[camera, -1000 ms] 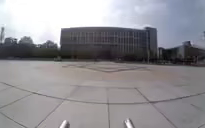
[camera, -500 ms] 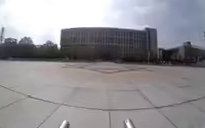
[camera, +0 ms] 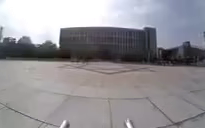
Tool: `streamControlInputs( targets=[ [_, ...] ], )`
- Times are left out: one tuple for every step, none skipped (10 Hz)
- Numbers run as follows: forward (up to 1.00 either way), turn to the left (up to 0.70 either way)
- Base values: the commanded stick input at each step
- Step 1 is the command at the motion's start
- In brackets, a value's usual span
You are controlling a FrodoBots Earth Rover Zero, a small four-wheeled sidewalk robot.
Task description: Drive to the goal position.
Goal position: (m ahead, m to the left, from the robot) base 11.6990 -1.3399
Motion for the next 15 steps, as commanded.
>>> streamControlInputs(
  targets=[
    [0.0,0.0],
    [0.0,0.0],
    [0.18,0.0],
    [0.7,0.0],
    [1.0,0.0],
    [1.0,0.0],
    [1.0,-0.01],
    [1.0,-0.37],
    [1.0,-0.4],
    [1.0,-0.4],
    [1.0,-0.13],
    [1.0,-0.02],
    [1.0,0.0],
    [1.0,0.0],
    [1.0,0.0]
  ],
)
